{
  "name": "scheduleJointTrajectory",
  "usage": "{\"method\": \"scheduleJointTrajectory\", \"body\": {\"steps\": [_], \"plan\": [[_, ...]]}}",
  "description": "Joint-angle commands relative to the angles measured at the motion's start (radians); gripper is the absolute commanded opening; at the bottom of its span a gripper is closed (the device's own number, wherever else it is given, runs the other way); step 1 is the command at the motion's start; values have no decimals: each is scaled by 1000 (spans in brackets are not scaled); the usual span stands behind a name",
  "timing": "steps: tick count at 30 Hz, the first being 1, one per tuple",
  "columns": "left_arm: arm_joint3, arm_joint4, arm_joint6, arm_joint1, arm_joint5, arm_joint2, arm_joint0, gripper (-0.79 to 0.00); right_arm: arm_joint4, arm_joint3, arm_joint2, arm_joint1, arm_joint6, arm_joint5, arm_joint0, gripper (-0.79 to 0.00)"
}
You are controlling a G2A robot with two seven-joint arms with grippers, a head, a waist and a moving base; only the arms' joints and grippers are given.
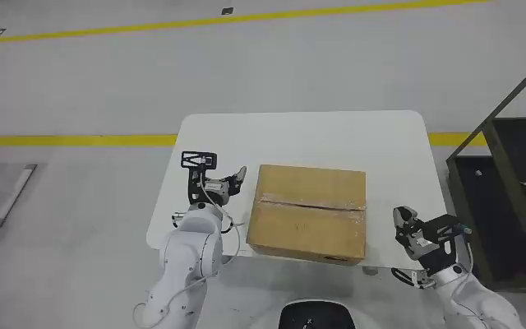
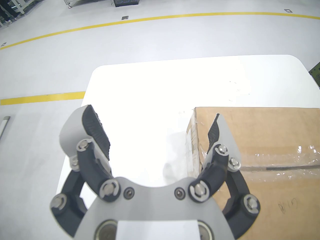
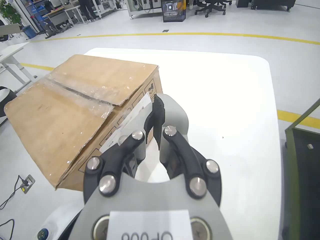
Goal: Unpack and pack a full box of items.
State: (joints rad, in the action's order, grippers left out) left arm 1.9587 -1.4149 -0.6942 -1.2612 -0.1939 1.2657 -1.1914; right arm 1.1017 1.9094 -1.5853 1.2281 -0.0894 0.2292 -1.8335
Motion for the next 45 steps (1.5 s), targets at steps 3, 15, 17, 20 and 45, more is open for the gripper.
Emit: {"method": "scheduleJointTrajectory", "body": {"steps": [3,15,17,20,45], "plan": [[0,0,0,0,0,0,0,0,-1,0,0,0,0,0,0,-785],[0,0,0,0,0,0,0,0,-45,-28,21,3,38,-3,36,-785],[0,0,0,0,0,0,0,0,-60,-58,49,6,55,-2,62,-785],[0,0,0,0,0,0,0,0,-37,-118,97,9,67,0,121,-785],[-1,23,17,-1,14,-1,-10,0,-33,-263,222,29,55,-39,281,-785]]}}
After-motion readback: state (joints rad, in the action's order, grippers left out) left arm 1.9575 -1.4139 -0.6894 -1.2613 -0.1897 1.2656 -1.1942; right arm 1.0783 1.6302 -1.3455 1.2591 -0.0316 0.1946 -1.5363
